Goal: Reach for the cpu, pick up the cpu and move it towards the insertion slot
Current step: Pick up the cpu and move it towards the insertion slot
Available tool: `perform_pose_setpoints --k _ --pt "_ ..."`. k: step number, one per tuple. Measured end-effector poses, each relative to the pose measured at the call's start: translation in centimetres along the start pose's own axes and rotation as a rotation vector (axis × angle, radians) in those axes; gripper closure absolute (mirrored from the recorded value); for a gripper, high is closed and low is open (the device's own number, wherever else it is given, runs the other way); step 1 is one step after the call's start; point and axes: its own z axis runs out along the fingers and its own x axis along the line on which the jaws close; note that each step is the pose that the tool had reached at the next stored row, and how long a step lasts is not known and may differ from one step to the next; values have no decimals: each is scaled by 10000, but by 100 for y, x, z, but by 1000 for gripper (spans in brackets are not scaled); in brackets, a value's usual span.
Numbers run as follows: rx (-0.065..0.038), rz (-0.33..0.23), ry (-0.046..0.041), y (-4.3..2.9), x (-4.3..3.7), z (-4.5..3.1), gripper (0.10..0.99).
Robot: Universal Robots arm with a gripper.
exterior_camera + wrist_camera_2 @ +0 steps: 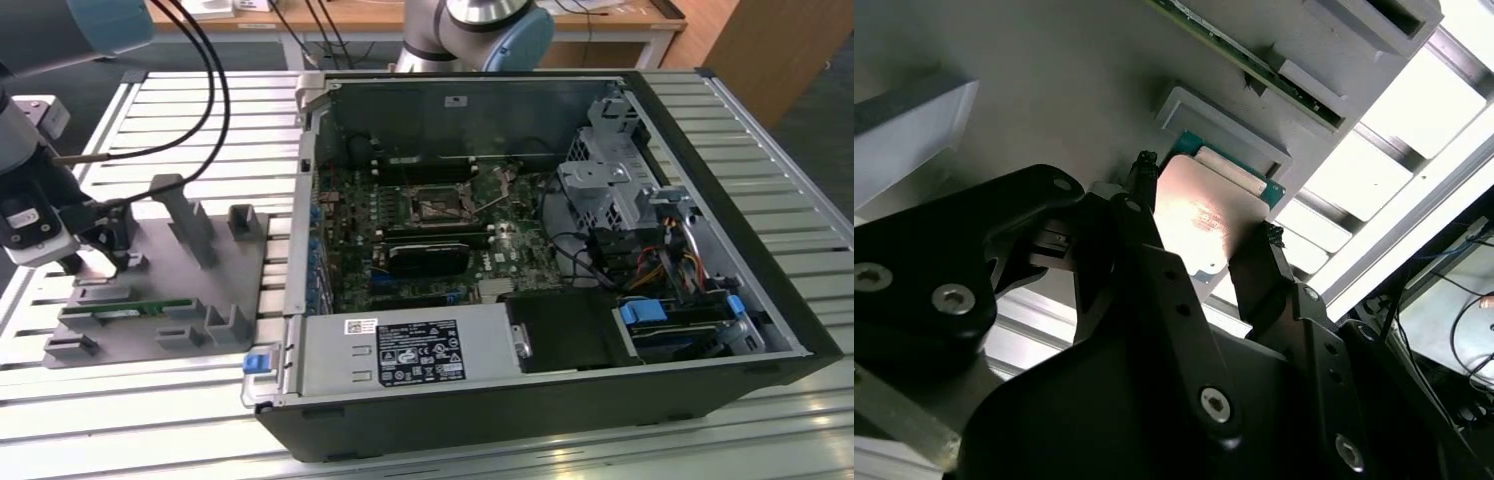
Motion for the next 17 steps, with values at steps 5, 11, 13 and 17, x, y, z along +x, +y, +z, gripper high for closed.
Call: perform_pose_setpoints --k 5,11,13,17 --pt "1 0 1 0 0 -11 545" --pt "1 0 1 1 1 -43 545" --pt "1 0 2 2 2 -60 545" --pt "0 0 0 3 2 -86 545"
